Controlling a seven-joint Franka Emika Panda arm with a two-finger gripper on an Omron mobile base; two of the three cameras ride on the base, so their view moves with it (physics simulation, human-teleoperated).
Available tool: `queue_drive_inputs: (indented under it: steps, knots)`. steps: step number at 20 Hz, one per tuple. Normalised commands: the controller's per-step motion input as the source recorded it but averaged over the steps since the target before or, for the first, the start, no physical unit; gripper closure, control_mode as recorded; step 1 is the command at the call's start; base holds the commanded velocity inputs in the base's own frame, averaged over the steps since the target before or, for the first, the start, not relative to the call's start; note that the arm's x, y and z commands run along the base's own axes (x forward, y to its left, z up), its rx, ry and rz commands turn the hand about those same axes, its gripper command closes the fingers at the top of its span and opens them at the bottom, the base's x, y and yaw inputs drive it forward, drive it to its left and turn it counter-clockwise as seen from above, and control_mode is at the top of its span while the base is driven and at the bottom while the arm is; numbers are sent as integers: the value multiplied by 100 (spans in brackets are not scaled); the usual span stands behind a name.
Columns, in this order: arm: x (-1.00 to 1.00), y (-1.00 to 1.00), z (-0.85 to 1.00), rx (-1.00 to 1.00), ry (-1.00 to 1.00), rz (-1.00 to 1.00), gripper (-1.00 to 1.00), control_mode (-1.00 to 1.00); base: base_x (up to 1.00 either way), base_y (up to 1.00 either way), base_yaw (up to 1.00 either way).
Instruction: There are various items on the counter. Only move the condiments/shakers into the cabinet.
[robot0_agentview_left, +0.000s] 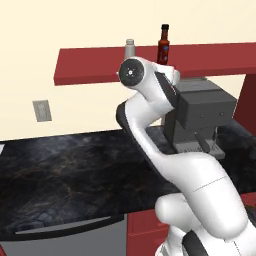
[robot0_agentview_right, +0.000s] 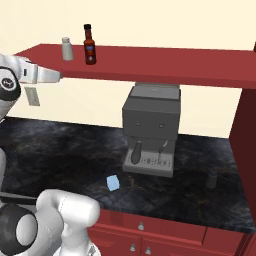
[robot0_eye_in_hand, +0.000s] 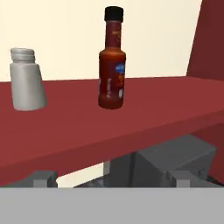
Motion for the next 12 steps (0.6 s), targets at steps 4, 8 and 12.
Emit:
queue_drive_inputs:
  steps: [4, 8, 12]
  knots:
    - [-100, -87, -25, 18, 0, -25, -100, -100, 0, 0, 0]
    - [-100, -100, -29, 27, 0, -18, -100, -100, 0, 0, 0]
    - [-95, -85, -36, 13, 12, -15, -100, -100, 0, 0, 0]
